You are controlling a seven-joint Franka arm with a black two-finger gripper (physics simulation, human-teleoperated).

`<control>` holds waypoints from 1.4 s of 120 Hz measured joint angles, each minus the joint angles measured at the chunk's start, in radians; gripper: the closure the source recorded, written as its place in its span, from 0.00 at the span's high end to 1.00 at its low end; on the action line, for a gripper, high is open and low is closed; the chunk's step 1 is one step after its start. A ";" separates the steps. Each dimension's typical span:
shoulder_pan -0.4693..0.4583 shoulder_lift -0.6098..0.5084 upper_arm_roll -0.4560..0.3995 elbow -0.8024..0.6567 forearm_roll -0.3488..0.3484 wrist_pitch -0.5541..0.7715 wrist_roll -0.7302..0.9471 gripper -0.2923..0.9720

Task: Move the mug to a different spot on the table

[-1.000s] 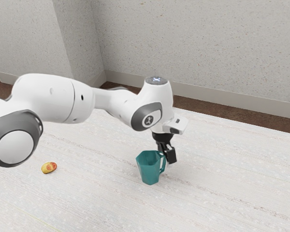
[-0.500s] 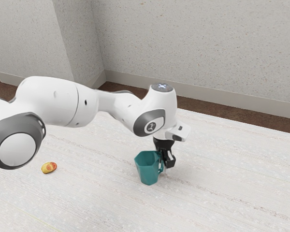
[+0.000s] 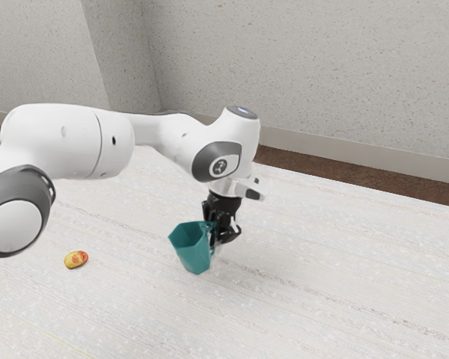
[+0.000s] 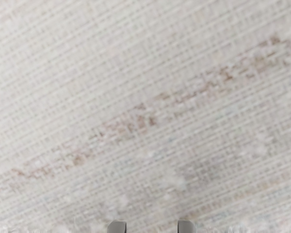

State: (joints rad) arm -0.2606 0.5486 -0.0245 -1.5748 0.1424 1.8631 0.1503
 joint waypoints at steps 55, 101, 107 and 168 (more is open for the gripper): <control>0.120 0.113 0.047 0.239 0.004 -0.196 -0.112 0.19; 0.234 0.270 0.043 0.404 -0.017 -0.219 -0.156 0.19; 0.242 0.287 0.043 0.411 -0.025 -0.220 -0.160 0.19; 0.251 0.336 0.046 0.416 -0.060 -0.218 -0.193 0.31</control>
State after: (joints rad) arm -0.0098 0.8848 0.0216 -1.1588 0.0822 1.6448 -0.0426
